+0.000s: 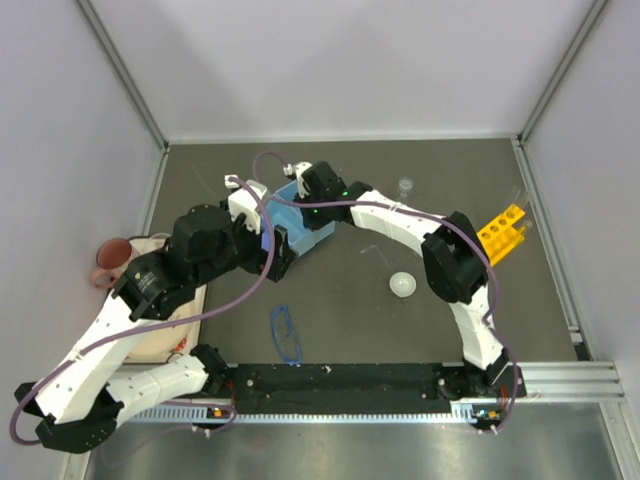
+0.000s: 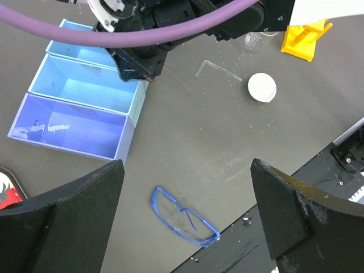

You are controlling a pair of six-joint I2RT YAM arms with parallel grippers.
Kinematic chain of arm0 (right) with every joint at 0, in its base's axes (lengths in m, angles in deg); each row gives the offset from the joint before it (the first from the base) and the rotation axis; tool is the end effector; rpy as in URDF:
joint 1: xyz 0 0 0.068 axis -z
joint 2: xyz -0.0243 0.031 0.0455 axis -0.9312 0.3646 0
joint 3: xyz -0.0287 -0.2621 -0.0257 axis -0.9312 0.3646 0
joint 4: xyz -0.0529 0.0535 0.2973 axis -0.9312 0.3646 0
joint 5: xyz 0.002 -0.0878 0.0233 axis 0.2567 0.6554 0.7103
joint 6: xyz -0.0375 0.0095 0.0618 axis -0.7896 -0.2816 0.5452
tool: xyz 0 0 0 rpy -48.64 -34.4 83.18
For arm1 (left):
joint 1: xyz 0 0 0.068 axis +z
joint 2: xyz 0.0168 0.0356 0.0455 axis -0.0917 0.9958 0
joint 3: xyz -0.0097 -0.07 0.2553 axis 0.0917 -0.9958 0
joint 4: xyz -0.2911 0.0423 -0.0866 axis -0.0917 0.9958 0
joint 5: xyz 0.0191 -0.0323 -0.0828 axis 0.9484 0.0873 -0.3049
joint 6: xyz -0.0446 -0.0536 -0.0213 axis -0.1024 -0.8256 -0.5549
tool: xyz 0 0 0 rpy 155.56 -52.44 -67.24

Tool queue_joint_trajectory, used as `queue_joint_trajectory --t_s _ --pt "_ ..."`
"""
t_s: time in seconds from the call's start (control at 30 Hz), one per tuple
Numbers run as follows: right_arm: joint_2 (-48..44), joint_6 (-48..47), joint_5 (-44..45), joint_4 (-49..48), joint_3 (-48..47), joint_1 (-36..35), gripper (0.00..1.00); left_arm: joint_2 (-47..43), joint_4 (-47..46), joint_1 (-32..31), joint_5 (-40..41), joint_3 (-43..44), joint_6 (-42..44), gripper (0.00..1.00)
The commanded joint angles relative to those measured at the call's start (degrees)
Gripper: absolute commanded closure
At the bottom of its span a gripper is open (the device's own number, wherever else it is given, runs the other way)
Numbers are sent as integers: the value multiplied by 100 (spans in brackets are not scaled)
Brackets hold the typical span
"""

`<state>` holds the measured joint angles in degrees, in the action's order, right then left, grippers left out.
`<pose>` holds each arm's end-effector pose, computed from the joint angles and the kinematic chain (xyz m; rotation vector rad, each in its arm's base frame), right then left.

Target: Organize the chemistry lab equipment

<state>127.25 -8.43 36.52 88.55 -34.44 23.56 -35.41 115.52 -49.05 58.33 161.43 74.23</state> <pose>0.3810 0.3859 0.1897 -0.8121 2.2905 0.4824 0.1675 -0.1548 0.4182 0.5265 2.0058 -0.5369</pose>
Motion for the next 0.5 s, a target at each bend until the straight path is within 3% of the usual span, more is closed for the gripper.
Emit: queue_joint_trajectory --t_s 0.0,0.2,0.37,0.4,0.47 --pt "-187 106 -229 -501 120 -152 100 -115 -37 20 95 -30 -38 1" --pt "-732 159 -10 -835 1112 -257 100 -141 -46 28 297 -285 -3 2" --pt "-847 115 122 -836 1229 -389 100 -88 -72 20 394 -400 15 1" --pt "-846 115 158 -818 1185 -407 98 -80 -89 28 394 -443 15 1" --pt "-820 88 202 -757 1062 -460 81 -88 -160 28 473 -487 15 1"
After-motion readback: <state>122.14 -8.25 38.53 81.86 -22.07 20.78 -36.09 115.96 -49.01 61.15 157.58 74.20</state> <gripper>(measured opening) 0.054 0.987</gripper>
